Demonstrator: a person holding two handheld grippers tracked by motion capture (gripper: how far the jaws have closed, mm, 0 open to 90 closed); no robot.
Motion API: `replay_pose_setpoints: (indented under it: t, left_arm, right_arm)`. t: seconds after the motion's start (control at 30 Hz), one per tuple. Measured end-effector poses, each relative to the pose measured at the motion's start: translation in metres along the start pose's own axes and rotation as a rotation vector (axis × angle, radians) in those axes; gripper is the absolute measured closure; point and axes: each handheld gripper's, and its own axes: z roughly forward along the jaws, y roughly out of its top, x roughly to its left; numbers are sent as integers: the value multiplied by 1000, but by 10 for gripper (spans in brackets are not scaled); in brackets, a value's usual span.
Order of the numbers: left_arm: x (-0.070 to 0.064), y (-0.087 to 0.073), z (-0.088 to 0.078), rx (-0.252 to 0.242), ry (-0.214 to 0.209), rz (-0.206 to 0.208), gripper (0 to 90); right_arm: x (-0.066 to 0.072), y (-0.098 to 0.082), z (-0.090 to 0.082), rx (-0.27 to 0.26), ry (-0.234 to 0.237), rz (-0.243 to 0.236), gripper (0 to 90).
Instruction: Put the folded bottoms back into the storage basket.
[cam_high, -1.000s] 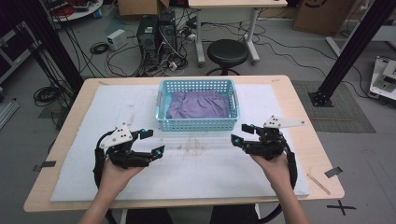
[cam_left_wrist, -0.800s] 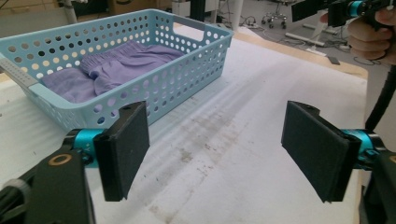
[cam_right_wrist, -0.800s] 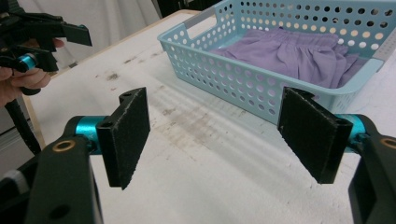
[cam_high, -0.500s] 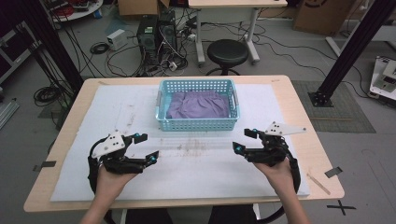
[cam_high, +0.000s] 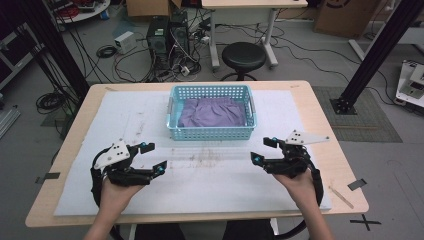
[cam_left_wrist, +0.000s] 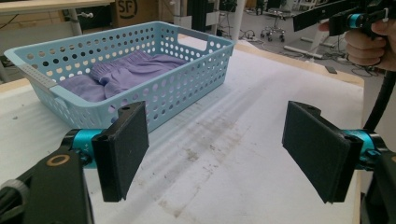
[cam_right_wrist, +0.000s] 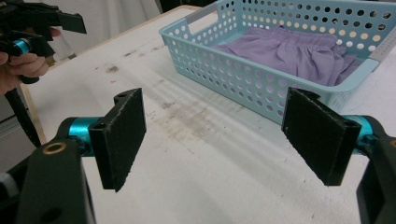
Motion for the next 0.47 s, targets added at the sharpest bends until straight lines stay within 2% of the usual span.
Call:
replay_pose_setpoints:
  t: [0.47]
  left_arm:
    - [4, -3, -2, 10, 8, -10, 227]
  right_arm:
    - [-3, -2, 2, 7, 1, 4, 224]
